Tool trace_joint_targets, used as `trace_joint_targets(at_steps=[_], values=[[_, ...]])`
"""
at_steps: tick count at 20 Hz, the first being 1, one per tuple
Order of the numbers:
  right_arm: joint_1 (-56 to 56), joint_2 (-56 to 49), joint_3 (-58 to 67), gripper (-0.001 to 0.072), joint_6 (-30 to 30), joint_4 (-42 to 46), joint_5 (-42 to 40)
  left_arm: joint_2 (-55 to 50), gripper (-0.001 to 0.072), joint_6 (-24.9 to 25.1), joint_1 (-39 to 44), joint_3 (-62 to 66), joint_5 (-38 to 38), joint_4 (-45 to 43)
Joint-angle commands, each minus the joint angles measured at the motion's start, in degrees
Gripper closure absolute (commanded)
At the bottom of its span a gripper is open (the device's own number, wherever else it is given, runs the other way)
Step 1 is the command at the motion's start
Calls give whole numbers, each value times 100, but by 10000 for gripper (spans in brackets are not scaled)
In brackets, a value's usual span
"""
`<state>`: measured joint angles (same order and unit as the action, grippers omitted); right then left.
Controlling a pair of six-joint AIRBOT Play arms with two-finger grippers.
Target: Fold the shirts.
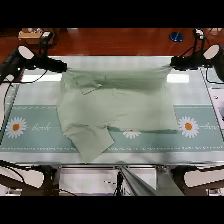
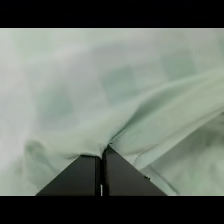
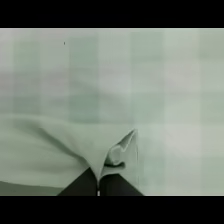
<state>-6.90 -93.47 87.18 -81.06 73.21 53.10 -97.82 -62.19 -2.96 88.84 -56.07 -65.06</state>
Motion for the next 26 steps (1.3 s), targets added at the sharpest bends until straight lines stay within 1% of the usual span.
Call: trace_joint_targets(at_steps=[1,2,4,6,8,11,16,17,18,19,20,21,23,24,26], values=[[7,170,0,698,-59,245,1460,50,678,-822,-142,157,-1580,-173],[20,138,-4,698,-57,323,1733,33,678,-927,-140,138,-1801,-232],[20,48,-4,698,-59,573,2000,-44,678,-1060,-129,127,-2201,-269],[17,-35,-4,698,-66,702,1982,-118,678,-1130,-129,114,-2509,-271],[17,-127,-4,698,-144,684,1941,-181,678,-1165,-129,90,-2651,-273],[22,-254,-4,697,-251,638,1963,-280,678,-1163,-129,87,-2570,-365],[22,-435,-4,696,-251,470,1980,-448,675,-1158,-17,90,-2312,-352],[20,-426,-2,670,-249,474,1941,-439,630,-1158,-11,107,-2280,-345],[13,-385,4,501,-232,474,1906,-417,534,-1143,-24,173,-2334,-348],[-20,-308,61,336,-83,494,1985,-369,395,-1064,-68,293,-2490,-354],[-57,-214,166,329,153,496,2140,-284,367,-990,-144,437,-2664,-354],[-107,-85,313,329,389,527,2378,-149,367,-942,-256,540,-2835,-350],[-284,343,459,329,566,610,3176,341,369,-944,-597,549,-3250,-352],[-435,623,422,330,525,560,3303,658,370,-942,-798,446,-3381,-352],[-734,1165,164,330,557,802,3274,1314,370,-793,-1207,-142,-3351,-343]])
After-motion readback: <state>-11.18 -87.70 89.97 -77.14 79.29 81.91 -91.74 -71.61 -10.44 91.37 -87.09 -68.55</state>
